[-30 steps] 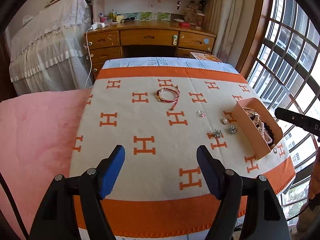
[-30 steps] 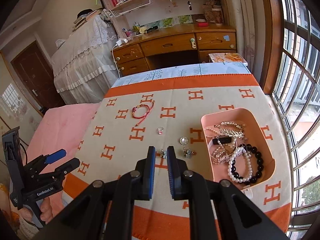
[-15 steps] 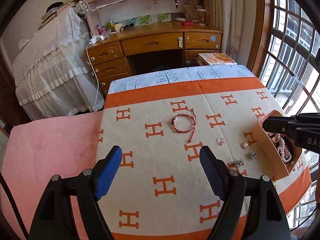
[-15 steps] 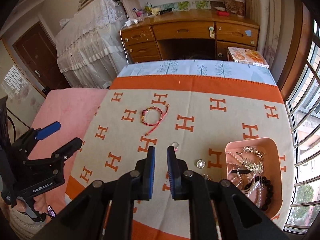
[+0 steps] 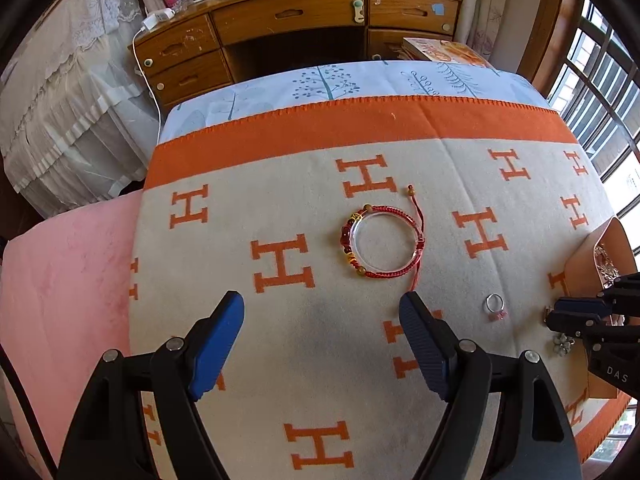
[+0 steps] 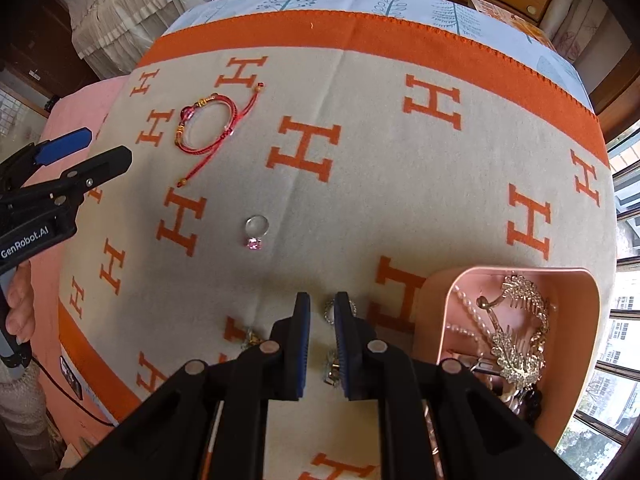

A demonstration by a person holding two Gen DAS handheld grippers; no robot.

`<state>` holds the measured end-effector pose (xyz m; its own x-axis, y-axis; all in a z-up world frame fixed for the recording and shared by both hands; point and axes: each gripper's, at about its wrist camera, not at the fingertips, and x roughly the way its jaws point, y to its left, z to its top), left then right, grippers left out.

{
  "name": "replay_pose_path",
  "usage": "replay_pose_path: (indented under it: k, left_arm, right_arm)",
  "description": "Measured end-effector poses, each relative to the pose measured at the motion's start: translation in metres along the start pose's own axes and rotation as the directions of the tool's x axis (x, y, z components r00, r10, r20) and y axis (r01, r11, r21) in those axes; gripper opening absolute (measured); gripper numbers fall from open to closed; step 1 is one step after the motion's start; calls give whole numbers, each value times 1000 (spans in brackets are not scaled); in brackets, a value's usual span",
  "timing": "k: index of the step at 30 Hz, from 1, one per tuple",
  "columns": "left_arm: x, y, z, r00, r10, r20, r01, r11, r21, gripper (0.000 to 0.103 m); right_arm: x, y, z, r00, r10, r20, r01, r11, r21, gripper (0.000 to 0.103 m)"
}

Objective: Organize jewelry
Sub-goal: 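Grasp the red string bracelet with the left tool while the right tool grasps the round pearl brooch, then carry the bracelet and pearl brooch into the pink box and open both tools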

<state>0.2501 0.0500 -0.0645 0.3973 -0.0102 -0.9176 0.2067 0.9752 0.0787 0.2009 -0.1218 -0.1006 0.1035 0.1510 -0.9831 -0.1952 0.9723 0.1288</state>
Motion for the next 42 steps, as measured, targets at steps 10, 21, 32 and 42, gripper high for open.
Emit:
replay_pose_path:
  k: [10,21,32,42]
  left_arm:
    - [15,13,8,999,-39,-18,38,999,-34,78]
    - [23,13,18,999,-42,-21,41,999,-20,78]
    - [53,0,45,997,-51,-60,48,998,-52,64]
    - [73,-3,51,992,-54,-113,48,997,-53,12]
  right_arm:
    - [12,2,5,998,-59,-38,60,998,13,28]
    - [11,17,2,994,-111,7,111,993,-41,18]
    - [-15,-4,5,993,64,101,-69,997,44,18]
    - [-22,-18,6,982,136,134,-147,987,71,18]
